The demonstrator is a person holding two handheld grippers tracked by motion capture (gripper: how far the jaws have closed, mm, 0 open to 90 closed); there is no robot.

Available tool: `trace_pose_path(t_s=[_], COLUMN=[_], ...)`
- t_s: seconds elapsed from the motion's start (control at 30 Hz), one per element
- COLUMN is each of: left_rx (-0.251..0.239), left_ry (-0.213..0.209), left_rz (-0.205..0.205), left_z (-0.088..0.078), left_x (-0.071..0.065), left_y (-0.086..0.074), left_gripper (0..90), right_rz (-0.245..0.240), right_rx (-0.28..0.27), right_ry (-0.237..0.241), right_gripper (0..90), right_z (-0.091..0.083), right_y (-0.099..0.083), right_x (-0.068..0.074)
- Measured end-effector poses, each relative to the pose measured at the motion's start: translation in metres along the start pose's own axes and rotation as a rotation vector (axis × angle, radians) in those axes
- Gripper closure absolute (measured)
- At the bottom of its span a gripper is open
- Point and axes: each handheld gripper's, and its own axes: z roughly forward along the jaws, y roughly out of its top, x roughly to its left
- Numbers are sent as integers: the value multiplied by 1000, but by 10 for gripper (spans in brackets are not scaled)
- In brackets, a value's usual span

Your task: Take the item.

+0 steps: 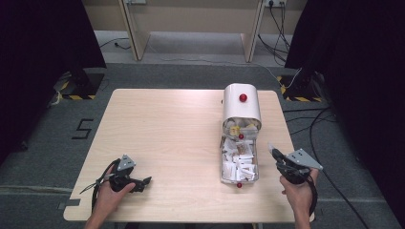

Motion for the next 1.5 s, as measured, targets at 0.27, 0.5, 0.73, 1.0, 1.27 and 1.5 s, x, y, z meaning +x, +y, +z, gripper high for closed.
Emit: trace_pose_path(t_s=[0.27,0.5,0.73,1.0,1.27,1.5], left_rx=[1,1,1,1,1,1], left_ry=[0,0,0,0,0,0], left_rz=[2,2,2,2,2,2], left_z=[0,0,0,0,0,0], left_x=[0,0,0,0,0,0], left_y=[0,0,0,0,0,0], left_gripper=[0,0,0,0,0,0], right_rz=[16,24,40,49,57,57], right_rx=[14,32,52,66,73,79], right_ry=[-14,-22,-30,-40,-45,-45], right_gripper=[887,888,887,887,887,886], right_z=[7,13,18,22,25,28], right_y=[-5,-10,-16,-21,-24,-25], right_x=[-7,-11,-15,-21,-23,-24])
